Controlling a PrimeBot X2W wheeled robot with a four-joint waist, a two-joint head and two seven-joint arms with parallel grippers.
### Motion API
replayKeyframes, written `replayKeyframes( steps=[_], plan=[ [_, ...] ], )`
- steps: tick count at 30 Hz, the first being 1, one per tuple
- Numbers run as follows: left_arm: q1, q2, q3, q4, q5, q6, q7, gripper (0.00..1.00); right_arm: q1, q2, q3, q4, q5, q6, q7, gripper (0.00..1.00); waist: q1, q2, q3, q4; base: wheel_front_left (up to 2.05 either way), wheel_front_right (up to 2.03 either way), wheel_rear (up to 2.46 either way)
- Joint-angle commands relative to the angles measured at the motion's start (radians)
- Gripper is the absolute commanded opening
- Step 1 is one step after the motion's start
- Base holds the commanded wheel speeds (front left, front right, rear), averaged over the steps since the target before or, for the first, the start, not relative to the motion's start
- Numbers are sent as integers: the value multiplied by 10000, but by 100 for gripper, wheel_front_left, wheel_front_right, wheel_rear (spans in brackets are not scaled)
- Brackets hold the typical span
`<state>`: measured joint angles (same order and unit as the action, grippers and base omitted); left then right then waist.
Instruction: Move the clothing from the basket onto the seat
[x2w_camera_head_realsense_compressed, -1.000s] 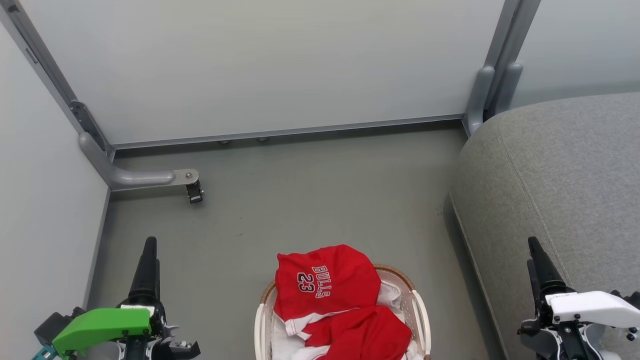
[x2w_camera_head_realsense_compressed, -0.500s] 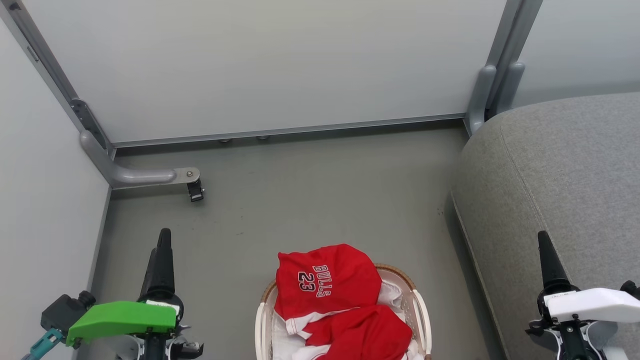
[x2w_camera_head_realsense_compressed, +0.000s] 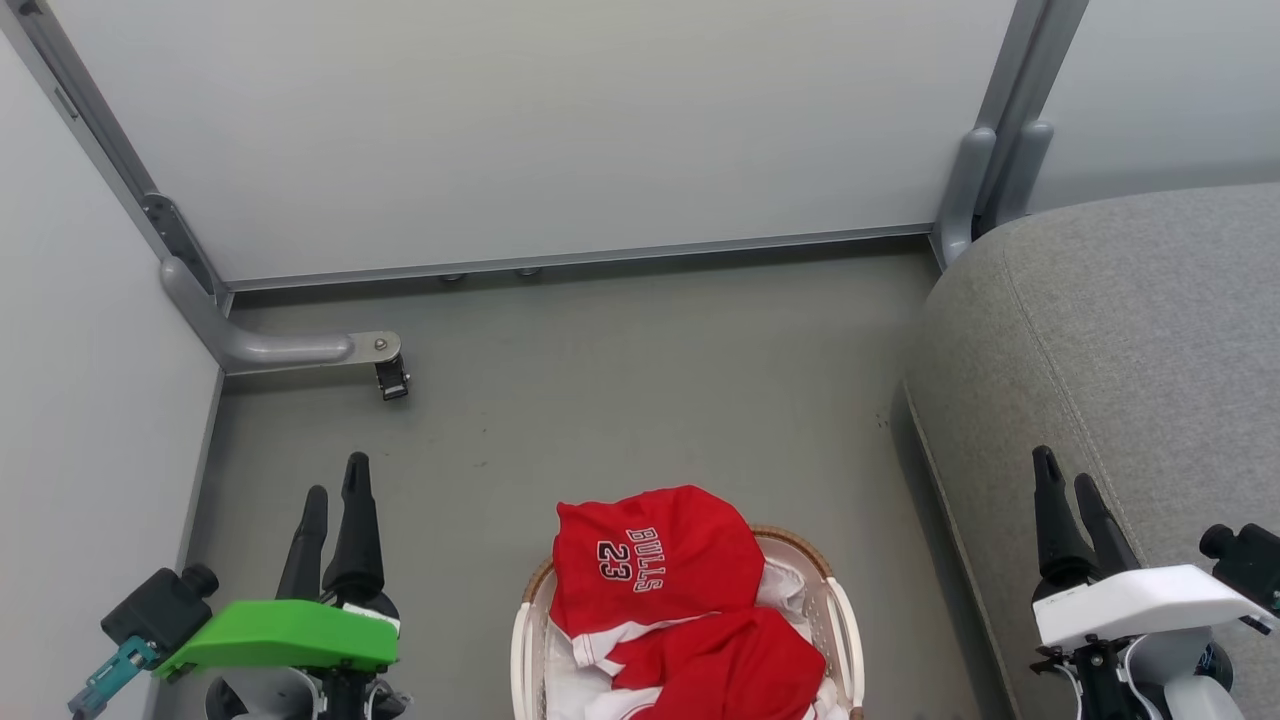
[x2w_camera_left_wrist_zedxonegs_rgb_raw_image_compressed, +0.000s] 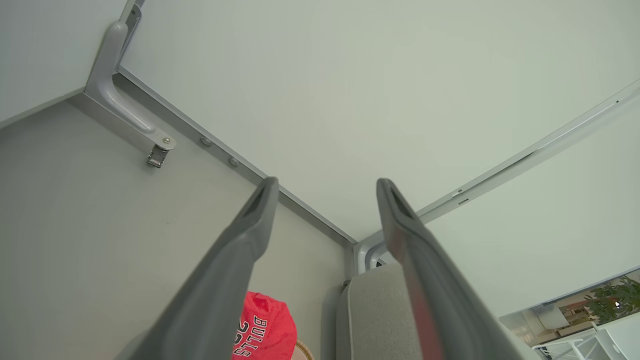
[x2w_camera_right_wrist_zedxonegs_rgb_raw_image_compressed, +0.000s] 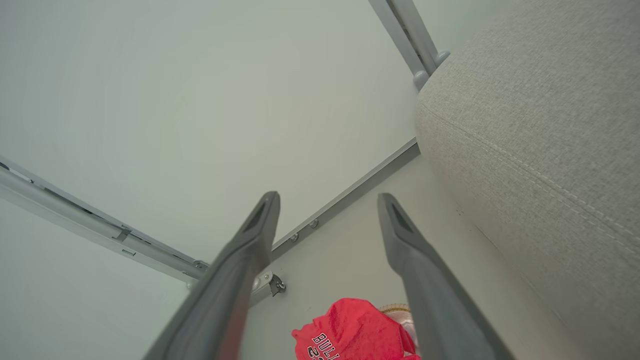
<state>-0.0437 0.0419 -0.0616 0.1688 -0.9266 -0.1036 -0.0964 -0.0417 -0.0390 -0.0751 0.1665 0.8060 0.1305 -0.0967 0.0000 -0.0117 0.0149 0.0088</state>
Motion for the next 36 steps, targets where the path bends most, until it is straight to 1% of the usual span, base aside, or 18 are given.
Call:
replayKeyframes(
  steps=[1,5,17,28,36],
  plan=[
    [42,65,-40,-138,399,63,-113,100,51,-72,51,-165,-387,2,-111,100,0,51,2,1,0,0,0],
    [90,69,-194,-152,1245,71,-228,100,68,-77,142,-142,-1014,2,-231,100,0,54,2,10,0,0,0],
    [278,80,-606,19,3147,212,-561,100,245,-91,230,-124,-2671,2,-561,100,0,65,-27,63,0,0,0],
    [427,90,-821,92,4315,387,-835,100,429,-104,354,95,-3907,3,-833,100,0,75,-55,115,0,0,0],
    [497,94,-962,143,4982,431,-1024,100,498,-110,405,270,-4703,3,-1005,100,0,83,-48,158,0,0,0]
  ],
)
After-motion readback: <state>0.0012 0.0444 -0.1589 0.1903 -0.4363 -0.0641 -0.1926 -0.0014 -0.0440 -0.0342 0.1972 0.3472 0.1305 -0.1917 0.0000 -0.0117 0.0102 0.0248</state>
